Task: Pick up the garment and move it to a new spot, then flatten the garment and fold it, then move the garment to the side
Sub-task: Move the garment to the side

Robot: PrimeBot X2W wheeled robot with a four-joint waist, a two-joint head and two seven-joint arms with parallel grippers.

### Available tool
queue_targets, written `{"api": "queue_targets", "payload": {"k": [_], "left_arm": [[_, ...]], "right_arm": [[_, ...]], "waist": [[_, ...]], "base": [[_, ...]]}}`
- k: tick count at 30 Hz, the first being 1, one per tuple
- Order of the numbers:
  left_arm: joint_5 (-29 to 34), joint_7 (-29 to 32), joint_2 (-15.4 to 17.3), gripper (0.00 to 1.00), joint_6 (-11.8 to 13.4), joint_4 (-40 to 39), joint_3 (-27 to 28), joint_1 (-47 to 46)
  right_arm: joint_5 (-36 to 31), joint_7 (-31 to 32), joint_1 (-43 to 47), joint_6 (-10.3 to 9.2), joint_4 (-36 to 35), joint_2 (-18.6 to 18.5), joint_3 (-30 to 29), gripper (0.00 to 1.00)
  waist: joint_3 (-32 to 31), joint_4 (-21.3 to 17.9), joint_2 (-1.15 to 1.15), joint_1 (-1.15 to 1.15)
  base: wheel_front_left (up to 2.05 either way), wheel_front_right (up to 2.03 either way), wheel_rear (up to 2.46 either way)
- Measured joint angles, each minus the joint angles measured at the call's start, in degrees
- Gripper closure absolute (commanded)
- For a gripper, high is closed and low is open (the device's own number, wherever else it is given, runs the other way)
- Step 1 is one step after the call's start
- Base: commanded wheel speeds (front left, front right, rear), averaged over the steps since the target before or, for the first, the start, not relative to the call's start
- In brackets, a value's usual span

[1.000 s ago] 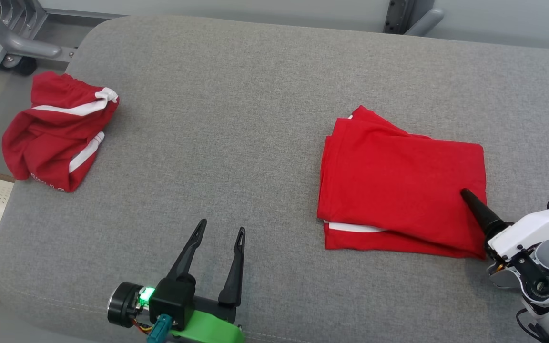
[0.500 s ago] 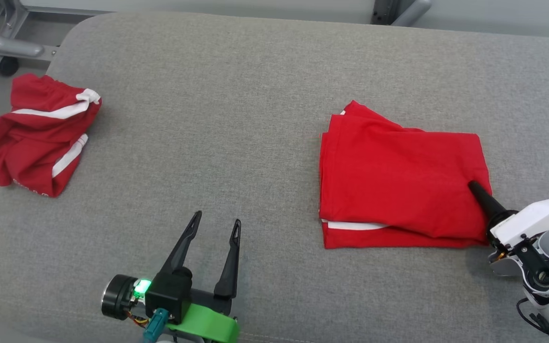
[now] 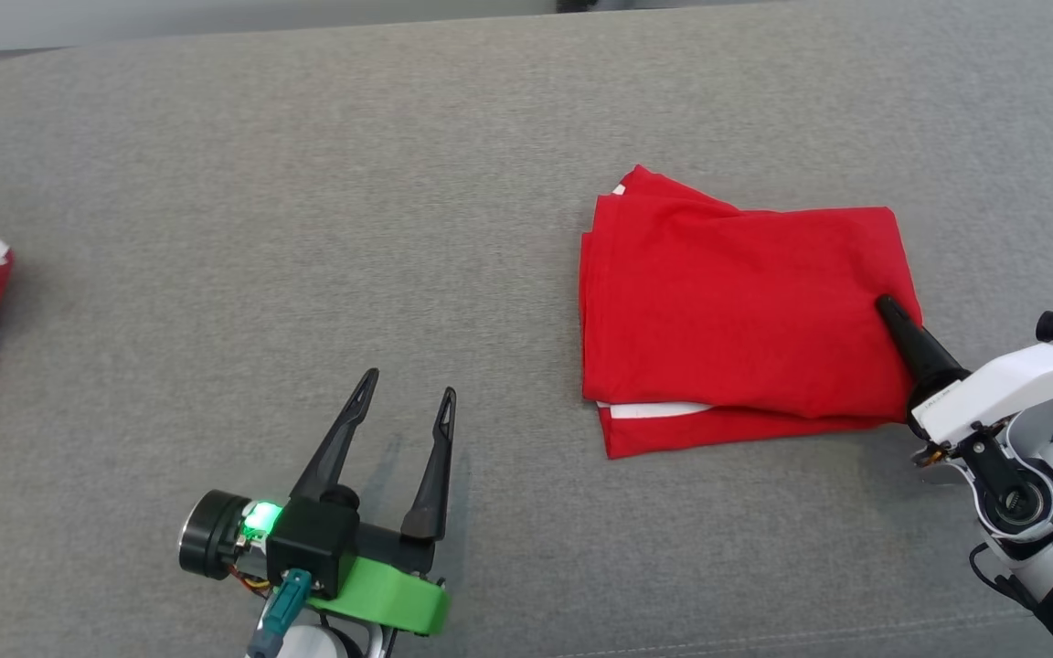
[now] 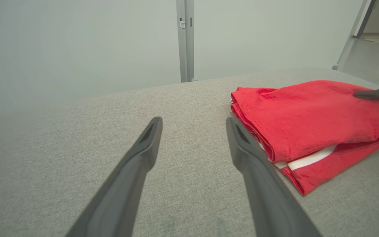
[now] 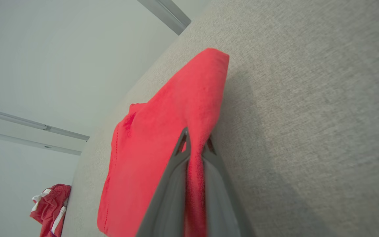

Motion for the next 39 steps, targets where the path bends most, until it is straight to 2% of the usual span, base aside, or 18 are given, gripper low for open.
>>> {"api": "queue_targets", "payload": {"k": [10, 14, 19, 26, 30, 39], "left_arm": [[0.76, 0.0, 0.52, 0.0, -1.53, -0.22, 1.9, -0.9], [1.57, 0.0, 1.24, 0.0, -2.29, -1.13, 1.87, -2.59], [3.04, 0.0, 2.48, 0.0, -2.85, -2.44, 1.38, -4.7], [4.99, 0.0, 5.19, 0.0, -3.31, -5.52, 0.16, -7.88], [6.26, -0.01, 6.83, 0.0, -3.38, -7.69, -0.44, -9.66], [7.2, -0.1, 9.21, 0.0, -3.46, -10.4, -1.23, -11.73]], "right_arm": [[-0.09, -3.45, -1.54, 0.0, -1.08, -0.01, 4.45, 1.0], [-1.7, -4.19, -4.74, 0.0, -0.11, -0.9, 6.68, 1.0], [-4.61, -5.82, -10.84, 0.01, 2.59, -2.81, 8.59, 1.0], [-10.9, -7.55, -18.74, 0.01, 9.81, -7.32, 9.0, 1.0], [-16.69, -7.73, -22.93, 0.02, 13.39, -9.61, 6.55, 1.0], [-28.54, -7.81, -26.41, 0.03, 17.34, -11.4, -5.53, 1.0]], "waist": [[1.6, -10.35, 0.0, 0.0], [2.93, -13.8, 0.0, 0.0], [6.58, -16.31, 0.0, 0.0], [13.01, -18.23, 0.0, 0.0], [16.63, -18.98, 0.0, 0.0], [23.51, -19.82, 0.0, 0.01]], "base": [[0.0, 0.0, 0.0], [0.0, 0.0, 0.0], [0.0, 0.0, 0.0], [0.0, 0.0, 0.0], [0.0, 0.0, 0.0], [0.0, 0.0, 0.0]]}}
